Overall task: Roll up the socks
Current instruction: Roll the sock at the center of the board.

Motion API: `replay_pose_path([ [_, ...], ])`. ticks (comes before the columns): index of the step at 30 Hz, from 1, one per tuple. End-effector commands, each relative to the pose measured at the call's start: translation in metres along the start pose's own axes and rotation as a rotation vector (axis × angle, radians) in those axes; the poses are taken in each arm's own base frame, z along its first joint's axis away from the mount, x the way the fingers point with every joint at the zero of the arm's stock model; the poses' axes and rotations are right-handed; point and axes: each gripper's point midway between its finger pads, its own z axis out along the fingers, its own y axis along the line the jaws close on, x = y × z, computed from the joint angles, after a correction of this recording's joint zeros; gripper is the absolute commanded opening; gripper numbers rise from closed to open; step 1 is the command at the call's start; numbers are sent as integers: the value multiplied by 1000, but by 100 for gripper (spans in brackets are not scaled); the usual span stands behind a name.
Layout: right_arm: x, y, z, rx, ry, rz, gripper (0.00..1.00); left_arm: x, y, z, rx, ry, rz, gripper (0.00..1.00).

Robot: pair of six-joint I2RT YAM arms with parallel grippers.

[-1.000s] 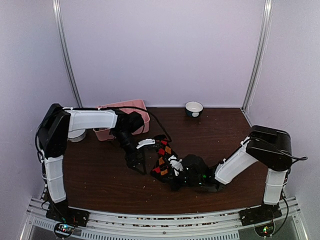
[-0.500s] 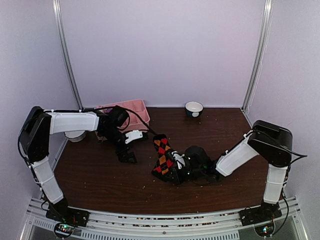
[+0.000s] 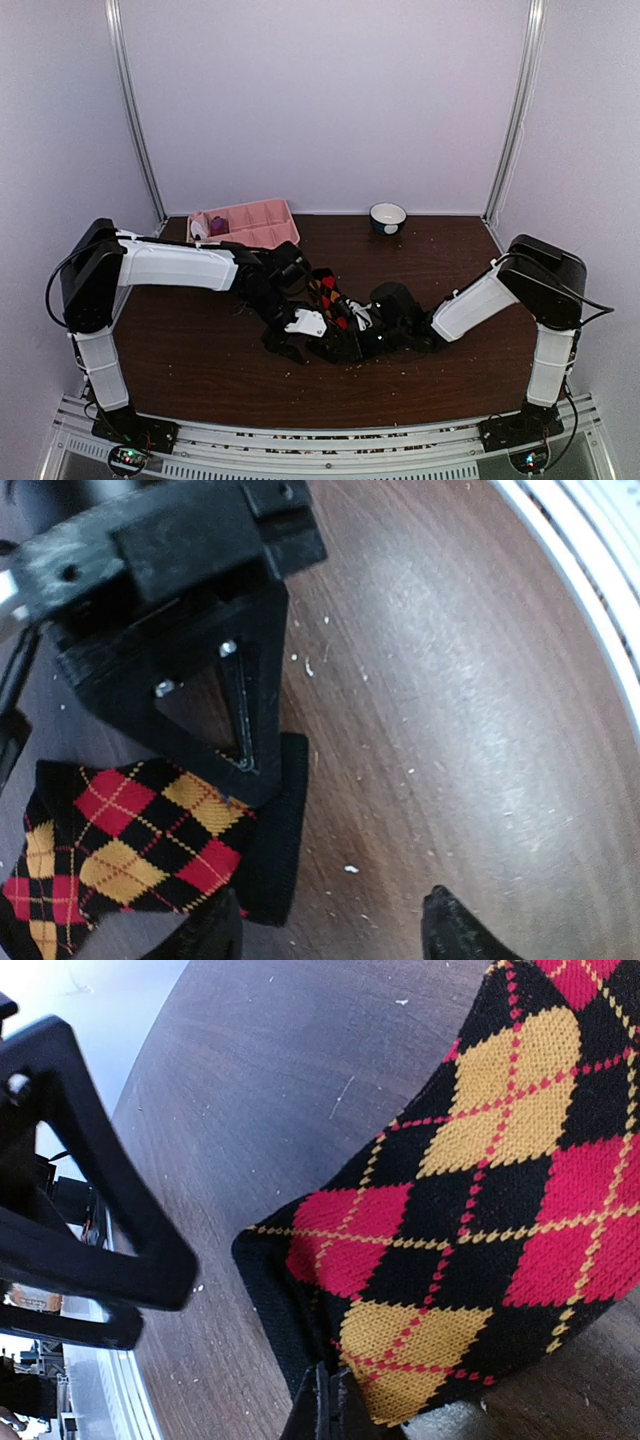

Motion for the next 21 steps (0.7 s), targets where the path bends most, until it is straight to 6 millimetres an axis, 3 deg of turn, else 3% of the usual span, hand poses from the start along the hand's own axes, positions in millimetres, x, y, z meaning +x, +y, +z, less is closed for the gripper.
replay_pose_path([
  [1,43,-35,1,109,140,110,0,0,18,10,-42,36,84,60],
  [8,42,-36,2,112,143,117,0,13,25,28,-58,106,108,46],
  [21,45,-31,2,89,158,127,0,27,27,40,-49,180,125,45],
])
